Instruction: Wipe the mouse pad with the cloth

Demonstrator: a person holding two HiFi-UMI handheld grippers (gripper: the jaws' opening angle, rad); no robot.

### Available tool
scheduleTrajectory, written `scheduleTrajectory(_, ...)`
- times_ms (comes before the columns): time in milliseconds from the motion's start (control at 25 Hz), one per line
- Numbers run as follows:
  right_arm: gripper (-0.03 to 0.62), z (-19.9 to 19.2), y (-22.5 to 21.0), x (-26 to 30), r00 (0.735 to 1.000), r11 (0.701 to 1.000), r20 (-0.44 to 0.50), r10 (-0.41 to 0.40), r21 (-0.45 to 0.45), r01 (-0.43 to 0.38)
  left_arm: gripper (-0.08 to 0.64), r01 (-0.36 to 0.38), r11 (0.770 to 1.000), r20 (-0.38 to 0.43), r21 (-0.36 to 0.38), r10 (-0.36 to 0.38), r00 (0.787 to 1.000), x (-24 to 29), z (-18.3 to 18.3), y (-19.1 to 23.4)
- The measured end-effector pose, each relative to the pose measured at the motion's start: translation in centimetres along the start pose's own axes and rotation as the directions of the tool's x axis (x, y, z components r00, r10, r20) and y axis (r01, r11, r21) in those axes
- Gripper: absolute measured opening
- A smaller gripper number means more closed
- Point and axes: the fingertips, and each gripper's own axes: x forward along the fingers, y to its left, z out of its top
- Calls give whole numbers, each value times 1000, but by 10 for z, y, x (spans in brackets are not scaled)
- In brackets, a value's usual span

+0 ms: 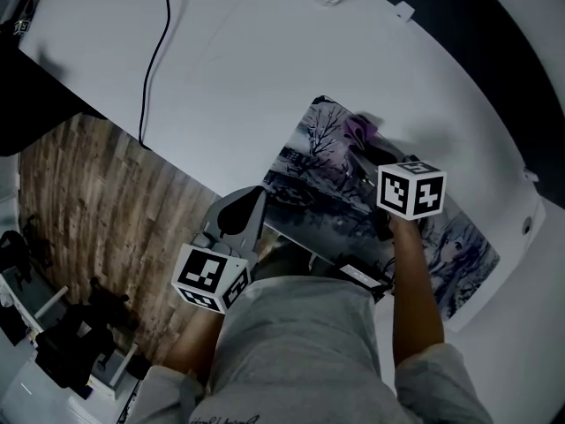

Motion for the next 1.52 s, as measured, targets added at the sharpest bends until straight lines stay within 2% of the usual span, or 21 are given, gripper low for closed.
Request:
scheduleTrajectory(320,94,20,33,33,998,997,-18,52,-62,-53,12,-79,996,22,-45,80,997,-23,-4,25)
scheduleTrajectory(720,94,34,58,53,998,992,-19,61,-113,-63,13,-100,992,36,-75,103,994,-39,-7,40)
scheduleTrajectory(1120,97,38,57,6,993,988,94,71,-140,-57,12,-48,999,45,-13,48,998,-32,-1,17)
scheduleTrajectory(1520,97,-7,20,-81,985,997,165,44,-75,-32,13,74,993,29,90,-77,997,-5,-3,-67)
